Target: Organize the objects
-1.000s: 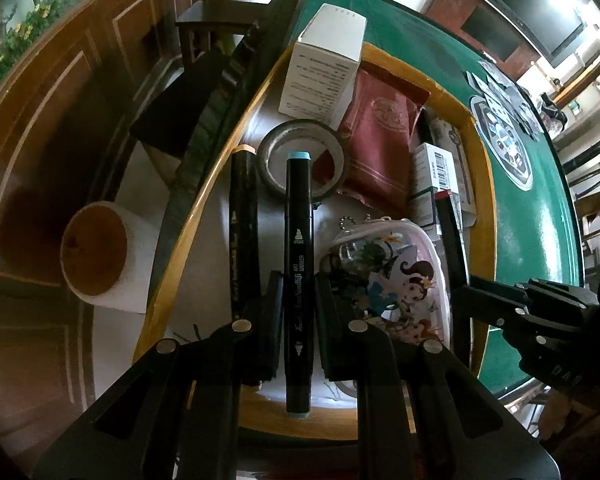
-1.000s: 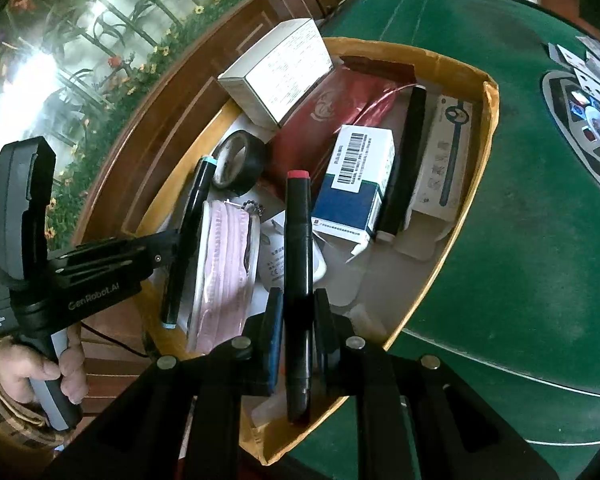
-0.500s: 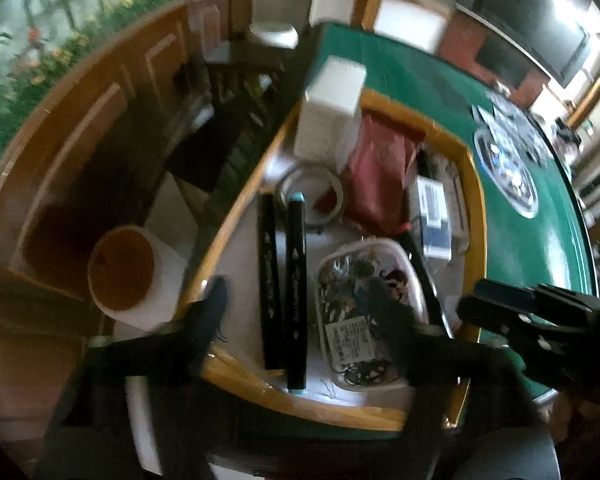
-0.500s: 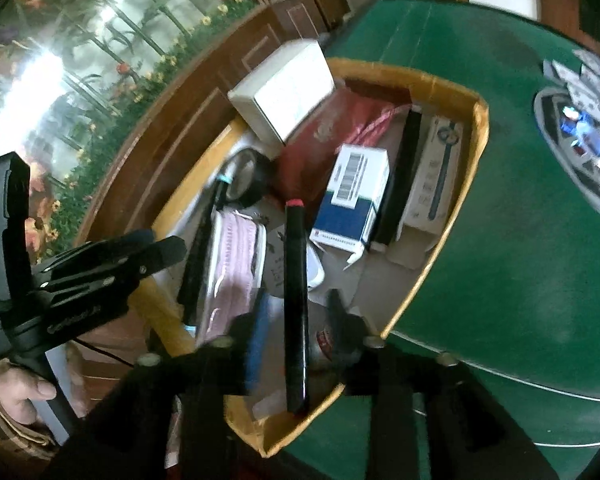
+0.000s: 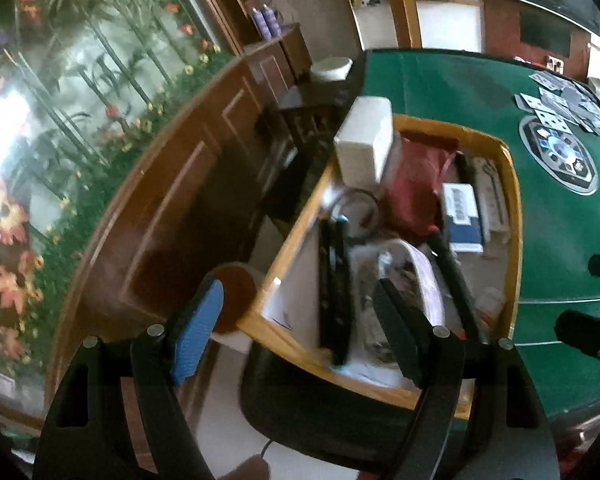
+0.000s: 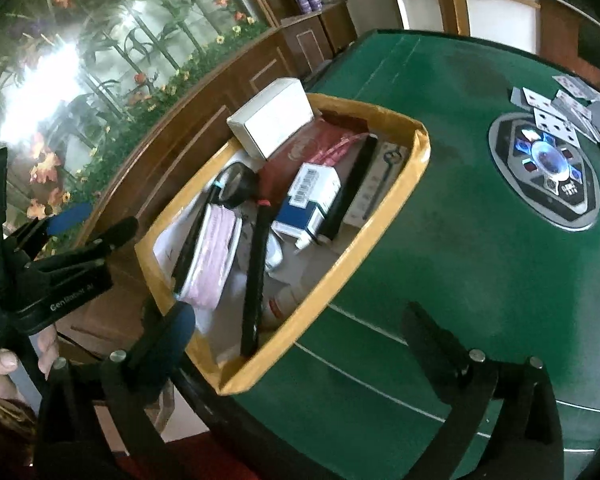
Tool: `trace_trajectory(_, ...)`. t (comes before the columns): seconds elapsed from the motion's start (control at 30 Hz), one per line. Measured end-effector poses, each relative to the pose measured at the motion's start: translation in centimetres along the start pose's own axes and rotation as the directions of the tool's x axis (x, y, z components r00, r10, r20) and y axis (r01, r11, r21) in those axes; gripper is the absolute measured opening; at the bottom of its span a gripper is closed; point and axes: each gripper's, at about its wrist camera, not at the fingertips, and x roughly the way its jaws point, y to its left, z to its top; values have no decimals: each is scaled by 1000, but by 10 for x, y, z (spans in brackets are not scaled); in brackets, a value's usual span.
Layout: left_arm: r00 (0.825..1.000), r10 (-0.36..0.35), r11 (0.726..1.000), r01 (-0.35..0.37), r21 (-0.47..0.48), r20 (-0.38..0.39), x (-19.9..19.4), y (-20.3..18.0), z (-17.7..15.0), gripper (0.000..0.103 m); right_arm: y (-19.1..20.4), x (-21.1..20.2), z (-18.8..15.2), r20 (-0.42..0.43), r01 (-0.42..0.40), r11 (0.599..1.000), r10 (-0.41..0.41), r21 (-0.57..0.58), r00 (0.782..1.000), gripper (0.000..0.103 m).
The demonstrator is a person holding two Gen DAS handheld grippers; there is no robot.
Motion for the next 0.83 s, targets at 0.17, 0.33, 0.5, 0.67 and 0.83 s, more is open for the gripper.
trace_trajectory(0.17, 999, -31, 999, 31, -9, -34, -3, -19, -7, 78, -6, -4, -10, -30, 22, 999, -23, -24, 999, 103)
trace_trajectory(0.33, 990, -118, 992, 114, -62, -79, -3, -29, -8, 78, -15, -12, -18, -39, 35, 999, -36, -29, 999, 103)
trace_trajectory(0.5, 987, -129, 990, 123, -71, -95, -3, -41, -7, 78, -29, -21, -24, -44, 43, 999, -44, -11, 998, 103)
trace_trajectory(0.67, 982, -151, 983, 137, -124, -114, 0, -45, -4, 78, -42, -37, -32, -25, 62, 998, -62, 0, 998, 103)
trace_trajectory(0.83, 983, -157, 985, 149, -90, -95, -7, -73, 1, 78, -79, -59, -45, -3, 100, 991, -100, 90, 995, 103)
